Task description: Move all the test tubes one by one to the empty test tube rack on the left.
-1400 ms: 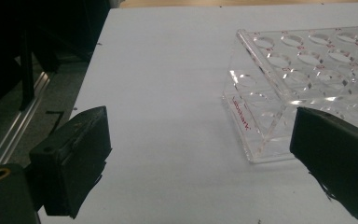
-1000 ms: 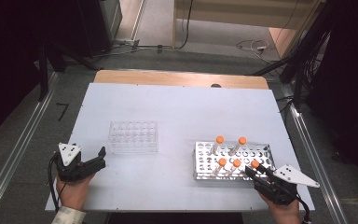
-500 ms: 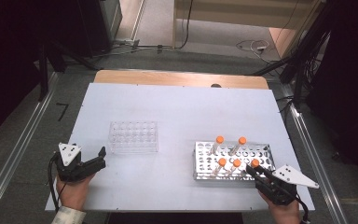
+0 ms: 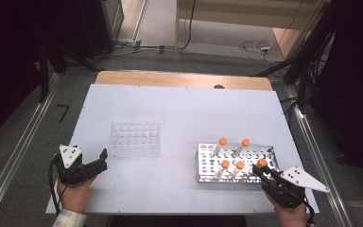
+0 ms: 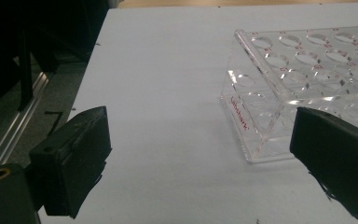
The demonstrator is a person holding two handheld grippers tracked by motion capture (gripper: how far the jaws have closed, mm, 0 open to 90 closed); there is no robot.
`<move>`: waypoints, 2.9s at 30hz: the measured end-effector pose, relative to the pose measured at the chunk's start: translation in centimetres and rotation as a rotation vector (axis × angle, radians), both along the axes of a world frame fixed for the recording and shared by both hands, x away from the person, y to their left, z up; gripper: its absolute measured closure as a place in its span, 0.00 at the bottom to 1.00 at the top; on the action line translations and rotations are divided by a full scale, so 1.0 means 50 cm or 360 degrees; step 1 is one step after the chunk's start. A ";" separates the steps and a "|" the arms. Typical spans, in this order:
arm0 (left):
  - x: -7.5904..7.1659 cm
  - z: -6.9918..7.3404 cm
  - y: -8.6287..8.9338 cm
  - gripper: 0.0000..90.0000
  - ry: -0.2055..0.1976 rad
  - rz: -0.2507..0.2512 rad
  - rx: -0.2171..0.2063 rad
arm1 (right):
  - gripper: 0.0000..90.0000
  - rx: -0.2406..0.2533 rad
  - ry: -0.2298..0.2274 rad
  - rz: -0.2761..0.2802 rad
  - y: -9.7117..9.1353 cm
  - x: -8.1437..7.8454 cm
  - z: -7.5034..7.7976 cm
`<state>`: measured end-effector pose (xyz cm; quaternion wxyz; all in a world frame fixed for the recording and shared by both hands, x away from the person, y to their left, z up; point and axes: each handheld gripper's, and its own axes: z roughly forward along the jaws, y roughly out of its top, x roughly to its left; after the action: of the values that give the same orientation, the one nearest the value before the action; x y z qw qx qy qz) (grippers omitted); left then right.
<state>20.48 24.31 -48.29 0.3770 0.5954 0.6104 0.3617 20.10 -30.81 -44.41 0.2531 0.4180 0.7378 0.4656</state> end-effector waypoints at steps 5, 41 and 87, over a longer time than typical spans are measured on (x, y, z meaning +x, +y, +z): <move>0.000 0.000 0.000 0.06 0.0002 -0.0001 0.0000 | 0.80 0.0013 -0.0016 0.0004 -0.001 -0.001 0.010; -0.002 0.001 -0.001 0.06 -0.0001 -0.0012 -0.0006 | 0.81 0.0128 -0.0037 0.0141 0.012 -0.048 0.079; -0.005 0.007 -0.024 0.06 -0.0029 -0.0081 -0.0016 | 0.81 0.0011 0.0074 0.0590 0.263 0.008 0.066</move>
<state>20.23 23.12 -47.92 0.3946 0.6056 0.5933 0.3543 20.49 -17.65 -41.12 0.1444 0.2864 0.8062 0.4972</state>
